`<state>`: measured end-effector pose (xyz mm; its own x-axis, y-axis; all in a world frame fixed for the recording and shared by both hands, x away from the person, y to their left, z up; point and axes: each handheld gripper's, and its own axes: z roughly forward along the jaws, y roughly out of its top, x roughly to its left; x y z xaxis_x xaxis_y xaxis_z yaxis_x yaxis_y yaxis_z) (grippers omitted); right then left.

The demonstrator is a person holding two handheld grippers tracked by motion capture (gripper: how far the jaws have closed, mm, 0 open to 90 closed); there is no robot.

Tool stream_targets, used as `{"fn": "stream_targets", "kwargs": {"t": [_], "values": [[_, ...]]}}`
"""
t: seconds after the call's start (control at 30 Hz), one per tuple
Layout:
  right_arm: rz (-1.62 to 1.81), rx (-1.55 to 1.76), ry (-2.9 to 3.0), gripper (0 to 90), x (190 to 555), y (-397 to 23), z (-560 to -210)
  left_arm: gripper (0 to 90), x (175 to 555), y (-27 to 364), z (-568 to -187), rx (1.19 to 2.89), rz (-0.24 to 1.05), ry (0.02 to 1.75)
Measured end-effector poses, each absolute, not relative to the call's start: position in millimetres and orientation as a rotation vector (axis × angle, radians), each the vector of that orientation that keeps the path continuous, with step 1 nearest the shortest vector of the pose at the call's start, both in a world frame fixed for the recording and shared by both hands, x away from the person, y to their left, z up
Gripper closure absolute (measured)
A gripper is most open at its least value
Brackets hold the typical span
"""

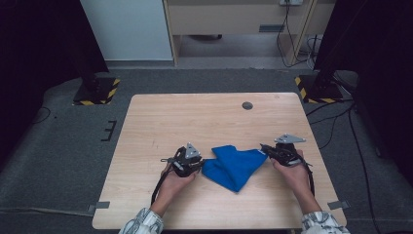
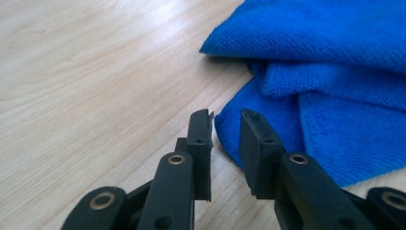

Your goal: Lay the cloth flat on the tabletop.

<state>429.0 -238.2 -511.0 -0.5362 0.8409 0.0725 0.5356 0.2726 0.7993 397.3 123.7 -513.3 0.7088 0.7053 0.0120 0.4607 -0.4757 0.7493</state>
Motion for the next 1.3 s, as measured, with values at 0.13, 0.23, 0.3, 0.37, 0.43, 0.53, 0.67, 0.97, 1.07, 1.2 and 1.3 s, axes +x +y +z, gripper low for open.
{"fn": "stream_targets", "kwargs": {"t": [0.13,0.23,0.3,0.37,0.43,0.53,0.67,0.97,1.07,1.2,1.3], "values": [[1.138,1.239,2.193,87.3,429.3,-237.8,-512.5,67.6,394.6,120.3,-509.2,2.126,0.406,0.843],[1.129,1.235,2.204,87.2,429.3,-236.3,-513.7,61.6,394.2,115.0,-509.0,2.119,0.388,0.818],[1.130,1.235,2.207,87.2,429.0,-235.2,-513.8,54.6,396.2,110.1,-513.6,2.128,0.372,0.816],[1.133,1.232,2.206,87.2,429.0,-234.7,-513.9,51.4,398.1,107.2,-517.7,2.137,0.346,0.808],[1.132,1.232,2.210,87.1,428.9,-234.6,-514.0,49.3,398.8,105.4,-519.7,2.142,0.340,0.806],[1.133,1.231,2.215,87.1,428.9,-234.0,-514.5,43.6,400.8,99.1,-525.1,2.149,0.323,0.801],[1.142,1.236,2.213,87.0,428.5,-232.8,-514.5,39.7,401.6,91.7,-528.2,2.156,0.315,0.784],[1.150,1.220,2.214,87.1,427.9,-231.8,-513.5,55.3,407.7,84.1,-533.3,2.147,0.299,0.779],[1.151,1.224,2.211,87.2,427.5,-232.7,-512.5,63.7,407.3,84.2,-532.0,2.153,0.313,0.767],[1.148,1.227,2.211,87.3,427.4,-233.1,-512.4,74.4,406.9,84.9,-527.6,2.143,0.342,0.767],[1.149,1.223,2.206,87.4,427.2,-233.5,-511.4,78.1,406.4,89.2,-521.2,2.113,0.360,0.779]]}}
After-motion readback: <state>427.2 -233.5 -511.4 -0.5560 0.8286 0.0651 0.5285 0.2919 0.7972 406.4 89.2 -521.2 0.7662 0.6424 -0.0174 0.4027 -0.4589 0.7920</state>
